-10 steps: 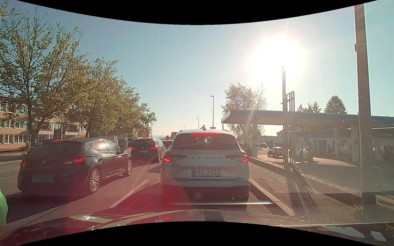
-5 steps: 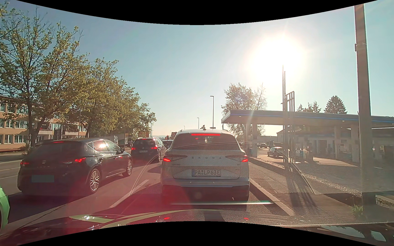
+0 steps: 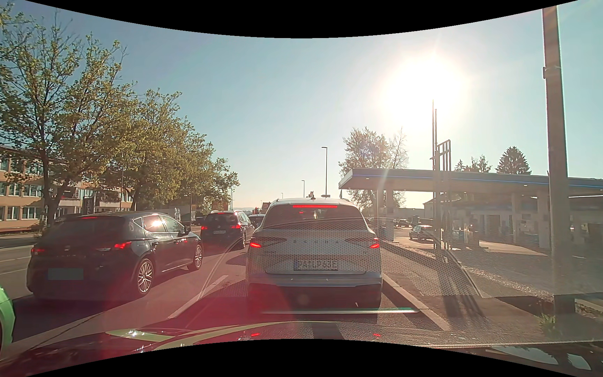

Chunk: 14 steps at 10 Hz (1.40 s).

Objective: Follow the waypoints while adhering to traffic rules and regulations

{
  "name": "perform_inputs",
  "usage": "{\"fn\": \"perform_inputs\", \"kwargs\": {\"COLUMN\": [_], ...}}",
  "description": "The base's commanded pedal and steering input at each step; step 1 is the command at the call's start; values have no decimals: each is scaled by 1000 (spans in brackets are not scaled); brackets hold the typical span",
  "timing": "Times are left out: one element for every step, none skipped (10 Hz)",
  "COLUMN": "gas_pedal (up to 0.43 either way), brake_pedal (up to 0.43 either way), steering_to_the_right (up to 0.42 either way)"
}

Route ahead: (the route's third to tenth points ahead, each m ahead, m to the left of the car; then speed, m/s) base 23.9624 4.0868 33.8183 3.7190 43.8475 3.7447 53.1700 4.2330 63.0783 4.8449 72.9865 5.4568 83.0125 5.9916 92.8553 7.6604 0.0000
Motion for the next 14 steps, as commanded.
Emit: {"fn": "perform_inputs", "kwargs": {"gas_pedal": [0,0,0,0,0,0,0,0,0,0,0,0,0,0], "brake_pedal": [232,232,232,232,232,232,232,238,232,232,232,232,232,238], "steering_to_the_right": [-6,-5,-6,-5,-6,-5,-6,-5,-5,-5,-6,-6,-6,-6]}}
